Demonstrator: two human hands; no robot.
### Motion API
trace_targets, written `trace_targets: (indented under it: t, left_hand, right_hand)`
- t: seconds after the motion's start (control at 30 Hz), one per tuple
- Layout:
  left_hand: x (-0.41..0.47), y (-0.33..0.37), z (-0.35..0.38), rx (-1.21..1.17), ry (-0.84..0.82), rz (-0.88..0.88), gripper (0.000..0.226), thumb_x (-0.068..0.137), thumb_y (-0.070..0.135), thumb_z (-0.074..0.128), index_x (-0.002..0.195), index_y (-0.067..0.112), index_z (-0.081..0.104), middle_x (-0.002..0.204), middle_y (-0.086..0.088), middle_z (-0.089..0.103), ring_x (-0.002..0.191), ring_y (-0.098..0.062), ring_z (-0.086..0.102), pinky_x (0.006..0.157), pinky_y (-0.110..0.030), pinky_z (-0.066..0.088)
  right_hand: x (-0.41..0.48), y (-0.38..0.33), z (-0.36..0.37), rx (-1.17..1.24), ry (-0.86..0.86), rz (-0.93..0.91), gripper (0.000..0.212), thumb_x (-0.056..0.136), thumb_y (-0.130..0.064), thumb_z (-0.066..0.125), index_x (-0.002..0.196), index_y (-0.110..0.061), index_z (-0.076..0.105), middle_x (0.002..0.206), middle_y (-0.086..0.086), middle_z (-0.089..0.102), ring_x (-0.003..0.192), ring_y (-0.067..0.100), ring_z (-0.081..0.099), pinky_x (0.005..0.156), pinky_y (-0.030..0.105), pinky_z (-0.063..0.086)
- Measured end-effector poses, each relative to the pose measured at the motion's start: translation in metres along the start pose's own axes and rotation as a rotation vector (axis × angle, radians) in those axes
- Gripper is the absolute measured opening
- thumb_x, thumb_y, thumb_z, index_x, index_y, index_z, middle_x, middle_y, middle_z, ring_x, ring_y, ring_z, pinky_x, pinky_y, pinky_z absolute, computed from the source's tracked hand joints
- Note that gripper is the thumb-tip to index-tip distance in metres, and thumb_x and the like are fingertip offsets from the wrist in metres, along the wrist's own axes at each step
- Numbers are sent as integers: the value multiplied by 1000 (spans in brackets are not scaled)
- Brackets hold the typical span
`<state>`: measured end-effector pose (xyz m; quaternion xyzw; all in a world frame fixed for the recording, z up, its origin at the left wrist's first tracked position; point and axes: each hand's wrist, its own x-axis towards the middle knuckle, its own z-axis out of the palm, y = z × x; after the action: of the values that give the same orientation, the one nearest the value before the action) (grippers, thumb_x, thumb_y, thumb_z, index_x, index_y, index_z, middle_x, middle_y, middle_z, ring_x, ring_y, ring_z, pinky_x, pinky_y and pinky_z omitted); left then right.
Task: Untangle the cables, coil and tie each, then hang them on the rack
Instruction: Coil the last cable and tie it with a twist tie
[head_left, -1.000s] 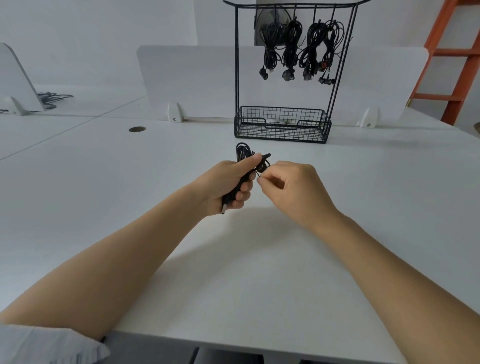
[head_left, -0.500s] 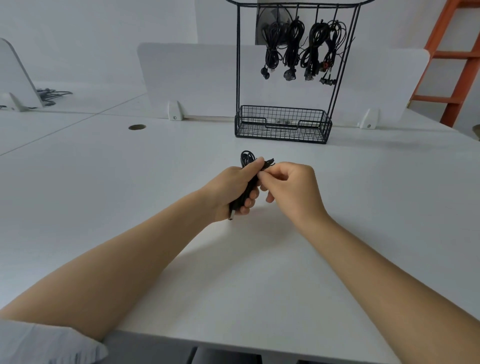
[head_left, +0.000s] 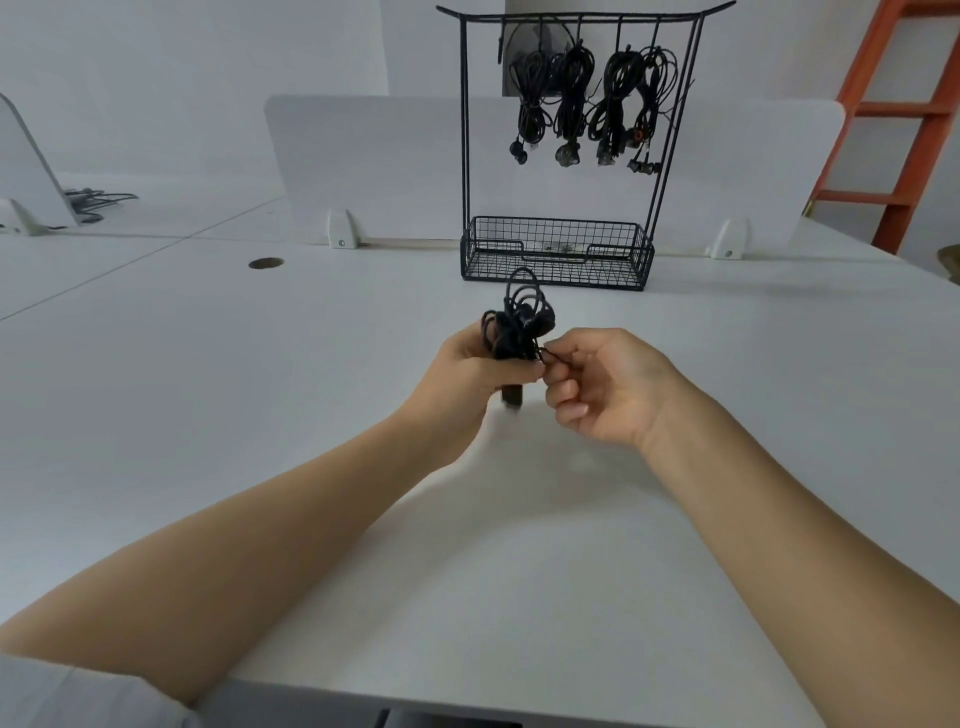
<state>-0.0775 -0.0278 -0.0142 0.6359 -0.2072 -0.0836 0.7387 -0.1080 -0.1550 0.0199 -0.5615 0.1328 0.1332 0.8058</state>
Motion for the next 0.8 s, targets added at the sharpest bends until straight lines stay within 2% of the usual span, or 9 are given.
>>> trace_targets:
  t: [0.1,0.2,0.27,0.33,0.43,0.5,0.6,0.7,0.8]
  left_hand:
    - [1,3,-9,68,-90,119,55,55,-8,49,87,30,72,94,6,65,86,-9,58,75,-18,46]
    - [6,9,-19,100,-137,173,80,52,-9,43,107,45,64,135,-5,49,126,-22,45,99,-34,38]
    - [7,17,-25,-42,-69,44,63,70,-1,51,120,38,54,127,-4,57,114,-22,56,93,-39,42]
    - [5,23,-25,-101,-75,-151,28,92,32,44,116,23,55,96,-4,67,84,-17,65,78,-36,47]
    - [6,15,-28,-51,-168,-216,52,82,59,37,96,15,62,81,-3,68,76,-15,65,78,-38,51]
    - [6,15,-28,-46,-207,-137,37,83,51,51,89,18,67,83,-1,69,77,-14,65,74,-32,53]
    - [7,14,-29,-33,-133,-59,16,78,25,56,80,16,69,82,0,70,79,-15,64,83,-35,48]
    - [8,10,-25,164,-28,146,7,80,12,61,84,12,67,81,-4,66,77,-12,60,80,-23,46]
    - [6,5,-22,691,-56,625,20,81,18,60,96,7,68,93,-5,56,81,-10,52,78,-11,40]
  right_hand:
    - [-3,-6,-4,-186,-32,-210,22,87,-5,46,66,-9,50,45,-1,55,38,9,51,38,16,32]
    - [-5,-6,-9,-671,104,-741,23,89,-3,53,69,-16,49,58,-10,60,55,-2,54,56,12,41]
    - [-4,-2,-13,-954,182,-1028,18,88,-6,56,73,-15,50,68,-14,54,63,2,50,64,10,38]
    - [-1,4,-15,-1162,200,-1204,9,85,-12,54,78,-8,54,73,-6,58,66,13,48,65,22,38]
    - [8,9,-16,-1395,154,-1316,13,81,-15,51,76,-3,56,75,8,62,66,23,50,63,30,32]
    - [11,9,-18,-1407,140,-1319,20,81,-20,47,74,-4,57,79,7,59,76,24,51,67,30,37]
    - [7,9,-16,-1257,212,-1231,14,81,-15,56,71,-4,58,79,-5,48,80,13,42,66,20,34]
    - [6,3,-9,-875,193,-760,22,81,-3,59,61,-9,53,62,-7,49,61,11,42,52,12,32]
    - [7,-2,-14,-489,125,-312,29,82,-2,47,53,-9,48,44,-1,49,45,13,40,42,20,25]
